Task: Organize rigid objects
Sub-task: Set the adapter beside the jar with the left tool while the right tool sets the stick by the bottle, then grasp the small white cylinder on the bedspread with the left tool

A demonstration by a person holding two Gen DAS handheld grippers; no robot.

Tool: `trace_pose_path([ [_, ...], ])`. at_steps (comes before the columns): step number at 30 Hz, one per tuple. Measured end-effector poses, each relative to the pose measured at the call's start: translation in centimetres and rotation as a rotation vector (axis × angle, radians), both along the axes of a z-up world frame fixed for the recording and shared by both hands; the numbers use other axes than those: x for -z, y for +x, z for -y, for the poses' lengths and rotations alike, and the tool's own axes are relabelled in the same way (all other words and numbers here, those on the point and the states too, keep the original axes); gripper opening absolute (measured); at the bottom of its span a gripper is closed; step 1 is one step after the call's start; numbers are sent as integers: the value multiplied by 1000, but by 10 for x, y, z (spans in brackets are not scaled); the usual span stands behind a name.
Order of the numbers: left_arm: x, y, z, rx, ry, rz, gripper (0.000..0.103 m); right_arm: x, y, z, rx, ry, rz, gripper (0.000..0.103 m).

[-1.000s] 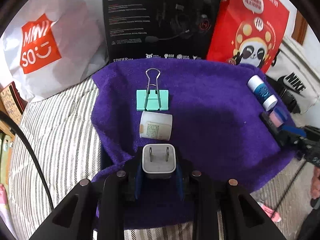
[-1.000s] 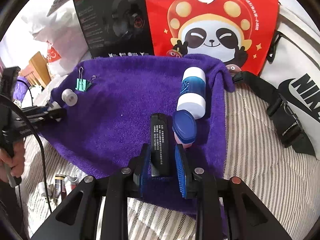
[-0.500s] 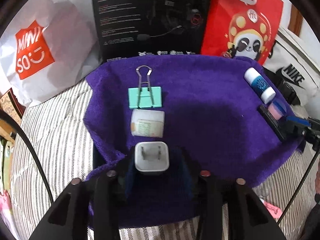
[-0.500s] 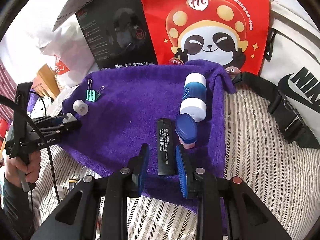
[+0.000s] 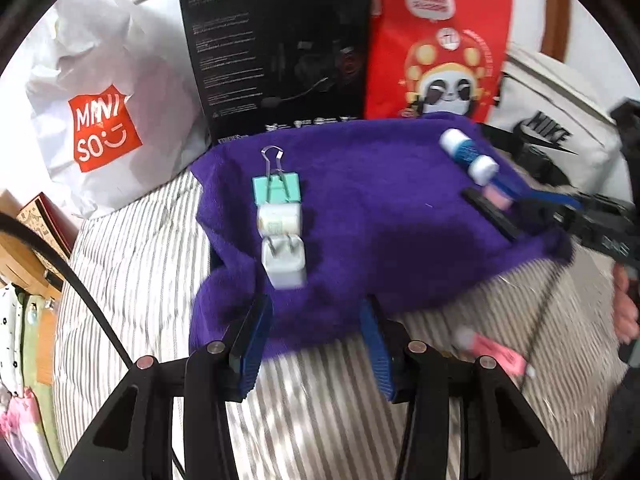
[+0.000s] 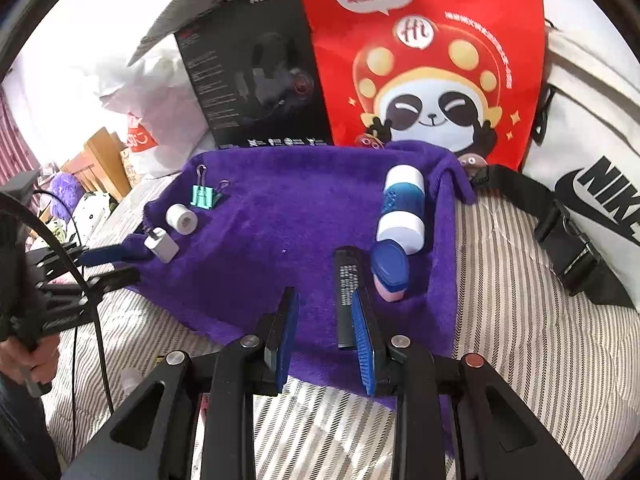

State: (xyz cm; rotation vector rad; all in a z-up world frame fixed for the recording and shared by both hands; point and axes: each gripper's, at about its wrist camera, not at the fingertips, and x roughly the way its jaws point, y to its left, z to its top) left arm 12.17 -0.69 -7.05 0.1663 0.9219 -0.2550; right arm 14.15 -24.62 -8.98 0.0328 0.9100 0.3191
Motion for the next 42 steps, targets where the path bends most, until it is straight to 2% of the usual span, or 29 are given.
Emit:
trace_pose_path([
  [9,14,-51,23,142,-63,-33,44,-15,-44,12,104,-14,2,28],
  [12,18,-61,27,178,-76,-40,44,-21,-70,21,143,-33,13,34],
  [21,37,-70,37,235,-27,-72,44,-16,-122,48,247,14,-5,35],
  [25,48,-72,43,241,18,-80,44,-9,-131,50,259,27,-25,35],
  [30,48,-76,46,253,33,-56,44,-6,-134,48,255,28,-34,35],
  [32,49,-76,47,258,27,-57,40,-5,-134,46,249,27,-36,35],
  [33,48,-77,47,270,13,-58,34,-5,-134,45,246,27,-37,35],
  [35,49,-78,47,268,23,-51,34,-3,-134,42,238,29,-42,35],
  [38,45,-75,41,228,47,-25,34,0,-132,34,219,26,-50,35],
  [42,36,-66,15,163,30,-8,34,4,-128,18,172,27,-57,35],
])
